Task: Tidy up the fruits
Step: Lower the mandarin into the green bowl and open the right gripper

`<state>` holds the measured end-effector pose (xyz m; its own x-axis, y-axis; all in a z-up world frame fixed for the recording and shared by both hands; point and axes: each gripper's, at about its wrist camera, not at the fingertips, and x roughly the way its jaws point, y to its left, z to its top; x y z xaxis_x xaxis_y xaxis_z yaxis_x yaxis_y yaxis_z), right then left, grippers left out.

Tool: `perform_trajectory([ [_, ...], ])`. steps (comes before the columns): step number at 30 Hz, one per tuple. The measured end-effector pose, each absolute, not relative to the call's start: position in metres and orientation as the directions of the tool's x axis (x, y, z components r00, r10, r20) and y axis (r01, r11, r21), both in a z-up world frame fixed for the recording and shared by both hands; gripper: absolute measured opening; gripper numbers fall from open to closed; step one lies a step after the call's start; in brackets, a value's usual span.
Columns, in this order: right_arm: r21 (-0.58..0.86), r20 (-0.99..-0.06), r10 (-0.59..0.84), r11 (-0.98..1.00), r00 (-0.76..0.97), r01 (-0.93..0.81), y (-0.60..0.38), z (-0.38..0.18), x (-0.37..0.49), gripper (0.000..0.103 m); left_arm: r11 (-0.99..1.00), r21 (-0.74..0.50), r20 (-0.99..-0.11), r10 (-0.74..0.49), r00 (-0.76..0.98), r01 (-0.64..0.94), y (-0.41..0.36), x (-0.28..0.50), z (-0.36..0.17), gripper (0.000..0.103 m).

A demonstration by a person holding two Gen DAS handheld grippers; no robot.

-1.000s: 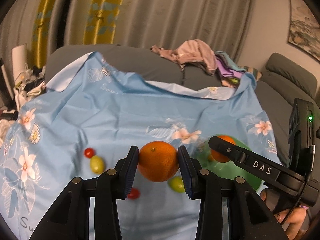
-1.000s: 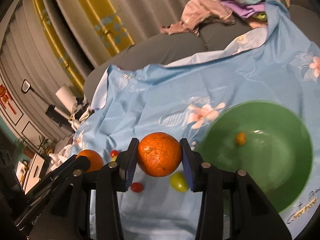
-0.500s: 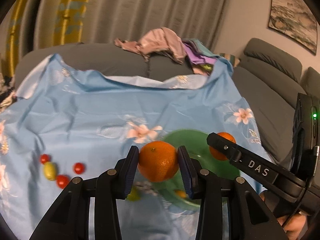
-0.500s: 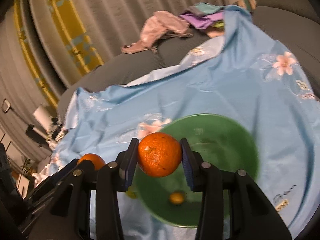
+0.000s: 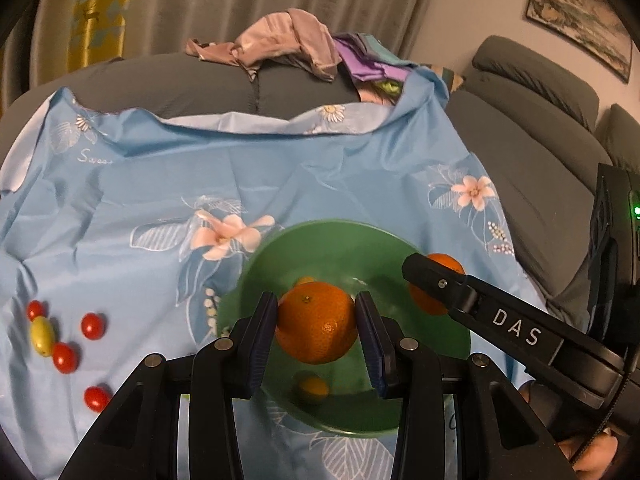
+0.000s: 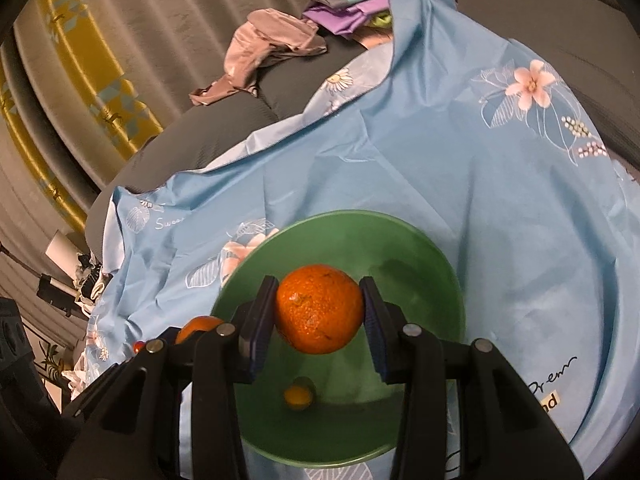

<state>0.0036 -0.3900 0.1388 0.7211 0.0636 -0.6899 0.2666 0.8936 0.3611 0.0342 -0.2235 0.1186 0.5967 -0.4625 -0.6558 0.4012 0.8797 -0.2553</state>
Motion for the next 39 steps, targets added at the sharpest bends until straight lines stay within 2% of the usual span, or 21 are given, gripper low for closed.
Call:
perform_trajectory([
  [18,0.335,-0.762,0.055,0.886,0.645,0.32,-0.404,0.115,0.016,0.042,0.88,-0.226,-0.707,-0.444,0.551,0.419,-0.25,0.039,0.101,0.04],
  [39,0.316,-0.786,0.051,0.89,0.616,0.329,-0.403,0.108,0.021,0.042,0.878,-0.221,-0.732,-0.436,0.524,0.424,-0.258,0.042,0.09,0.04],
])
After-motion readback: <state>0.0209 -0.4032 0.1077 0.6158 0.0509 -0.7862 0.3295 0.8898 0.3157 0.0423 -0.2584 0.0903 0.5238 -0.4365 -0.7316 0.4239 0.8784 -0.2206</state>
